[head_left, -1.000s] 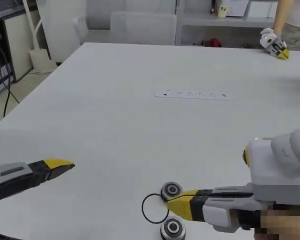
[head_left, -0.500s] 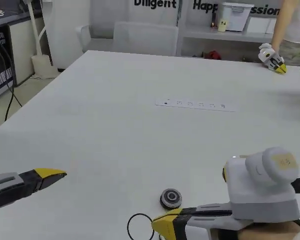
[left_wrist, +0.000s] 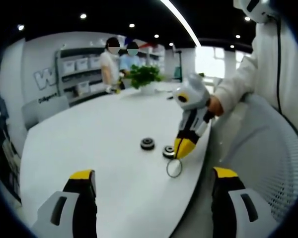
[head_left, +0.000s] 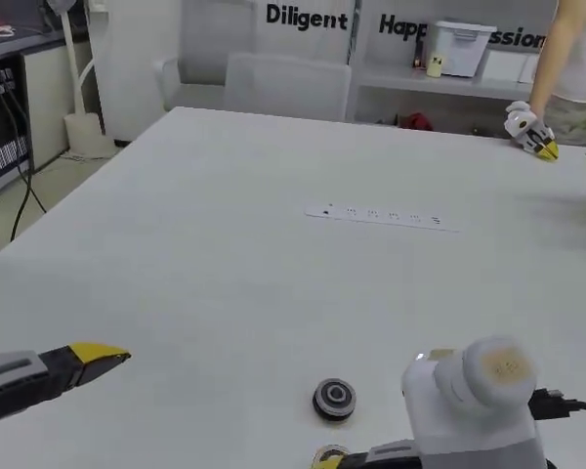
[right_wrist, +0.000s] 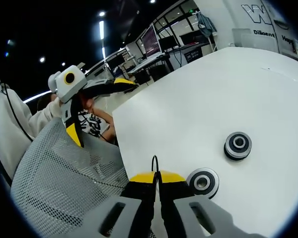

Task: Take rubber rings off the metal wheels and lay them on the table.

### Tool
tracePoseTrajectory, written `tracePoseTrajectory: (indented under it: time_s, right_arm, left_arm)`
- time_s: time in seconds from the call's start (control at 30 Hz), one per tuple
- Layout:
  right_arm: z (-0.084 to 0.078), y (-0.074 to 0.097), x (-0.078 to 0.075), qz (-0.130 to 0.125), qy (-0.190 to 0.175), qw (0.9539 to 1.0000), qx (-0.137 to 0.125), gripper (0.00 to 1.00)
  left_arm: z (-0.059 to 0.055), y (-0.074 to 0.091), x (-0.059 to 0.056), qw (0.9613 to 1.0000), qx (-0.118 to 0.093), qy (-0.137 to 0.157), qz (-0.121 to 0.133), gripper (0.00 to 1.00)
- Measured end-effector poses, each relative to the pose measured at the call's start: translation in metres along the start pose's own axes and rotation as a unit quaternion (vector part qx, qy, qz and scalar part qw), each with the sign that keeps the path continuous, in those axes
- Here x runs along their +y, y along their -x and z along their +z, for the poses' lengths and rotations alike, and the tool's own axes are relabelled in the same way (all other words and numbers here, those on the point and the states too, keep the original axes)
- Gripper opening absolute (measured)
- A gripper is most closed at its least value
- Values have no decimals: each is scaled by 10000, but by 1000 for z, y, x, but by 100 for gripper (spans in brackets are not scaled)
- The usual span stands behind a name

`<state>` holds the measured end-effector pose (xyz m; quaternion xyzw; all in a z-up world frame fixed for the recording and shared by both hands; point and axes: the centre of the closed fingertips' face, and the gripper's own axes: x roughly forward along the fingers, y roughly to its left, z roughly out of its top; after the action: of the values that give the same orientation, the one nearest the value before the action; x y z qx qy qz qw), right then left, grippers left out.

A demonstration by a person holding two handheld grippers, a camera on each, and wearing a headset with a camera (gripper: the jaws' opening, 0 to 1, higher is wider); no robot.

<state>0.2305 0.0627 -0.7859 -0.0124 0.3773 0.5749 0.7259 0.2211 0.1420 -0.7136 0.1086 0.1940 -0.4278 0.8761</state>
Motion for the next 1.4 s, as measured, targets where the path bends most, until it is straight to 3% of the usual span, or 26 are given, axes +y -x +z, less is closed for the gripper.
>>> tracePoseTrajectory:
  time_s: [0.6,1.0,1.4]
  right_arm:
    - [2,1,-11,-228,172,9996,-56,0]
    - [6,3,-15,-309,229,9992,-133,6]
    - [24,18,-20,-361,345,9978,-442,8]
  left_arm:
    - [-2,-4,-6,9999,46,57,-70,98]
    - [-2,-8,-8,9999,53,71,-121,98]
    - [-2,-9,-9,9998,125,43,-169,98]
